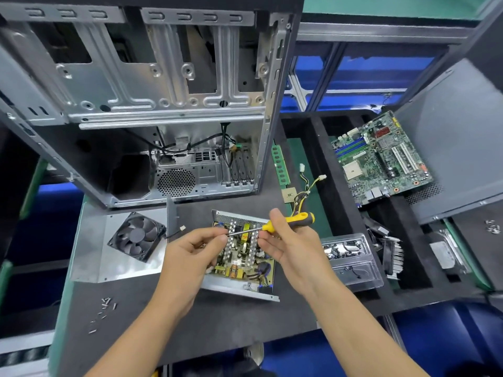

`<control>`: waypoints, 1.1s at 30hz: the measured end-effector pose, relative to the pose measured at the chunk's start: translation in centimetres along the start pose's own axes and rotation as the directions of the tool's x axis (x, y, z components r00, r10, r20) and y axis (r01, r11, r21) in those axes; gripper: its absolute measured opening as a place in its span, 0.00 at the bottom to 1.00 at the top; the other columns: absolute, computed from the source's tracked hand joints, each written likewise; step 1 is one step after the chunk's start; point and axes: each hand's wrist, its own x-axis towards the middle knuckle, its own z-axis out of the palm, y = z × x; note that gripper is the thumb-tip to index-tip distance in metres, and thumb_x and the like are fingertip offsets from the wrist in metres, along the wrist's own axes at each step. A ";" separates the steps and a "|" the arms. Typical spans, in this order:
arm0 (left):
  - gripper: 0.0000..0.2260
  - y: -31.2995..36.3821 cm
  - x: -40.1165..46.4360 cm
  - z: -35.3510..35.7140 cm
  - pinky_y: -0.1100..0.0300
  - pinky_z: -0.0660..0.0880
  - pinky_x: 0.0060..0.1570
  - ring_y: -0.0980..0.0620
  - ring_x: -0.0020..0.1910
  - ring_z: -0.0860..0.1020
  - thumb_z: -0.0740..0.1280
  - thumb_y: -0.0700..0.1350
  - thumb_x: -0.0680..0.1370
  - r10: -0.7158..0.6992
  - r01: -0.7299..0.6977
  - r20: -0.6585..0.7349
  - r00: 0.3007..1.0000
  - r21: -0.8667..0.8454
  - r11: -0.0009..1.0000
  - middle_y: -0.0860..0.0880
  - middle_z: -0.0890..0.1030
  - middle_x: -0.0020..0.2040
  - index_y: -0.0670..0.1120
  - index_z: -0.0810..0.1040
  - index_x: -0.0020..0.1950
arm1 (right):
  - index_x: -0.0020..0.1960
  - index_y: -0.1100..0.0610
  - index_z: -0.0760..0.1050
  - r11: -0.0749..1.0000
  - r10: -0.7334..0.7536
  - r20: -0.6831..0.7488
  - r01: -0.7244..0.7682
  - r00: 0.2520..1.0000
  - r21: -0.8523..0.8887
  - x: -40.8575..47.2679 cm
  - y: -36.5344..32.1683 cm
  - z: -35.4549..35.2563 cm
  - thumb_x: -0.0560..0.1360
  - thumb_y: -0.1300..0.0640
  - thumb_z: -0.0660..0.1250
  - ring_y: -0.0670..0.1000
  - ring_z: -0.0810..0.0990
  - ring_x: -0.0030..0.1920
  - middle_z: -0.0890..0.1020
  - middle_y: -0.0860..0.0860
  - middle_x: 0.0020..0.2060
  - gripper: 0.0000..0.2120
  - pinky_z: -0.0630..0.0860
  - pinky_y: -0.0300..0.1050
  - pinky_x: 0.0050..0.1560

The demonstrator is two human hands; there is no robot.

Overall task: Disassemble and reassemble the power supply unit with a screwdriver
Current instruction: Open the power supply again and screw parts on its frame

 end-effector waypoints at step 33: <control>0.13 -0.9 -1.1 -0.6 0.70 0.75 0.47 0.60 0.41 0.81 0.72 0.38 0.74 0.285 -0.288 0.038 0.958 0.186 0.940 0.54 0.85 0.43 0.52 0.83 0.55 | 0.35 0.52 0.81 0.902 -0.357 0.016 0.349 0.934 -0.253 -1.3 -0.1 0.2 0.64 0.45 0.78 0.56 0.85 0.33 0.82 0.53 0.30 0.11 0.81 0.45 0.34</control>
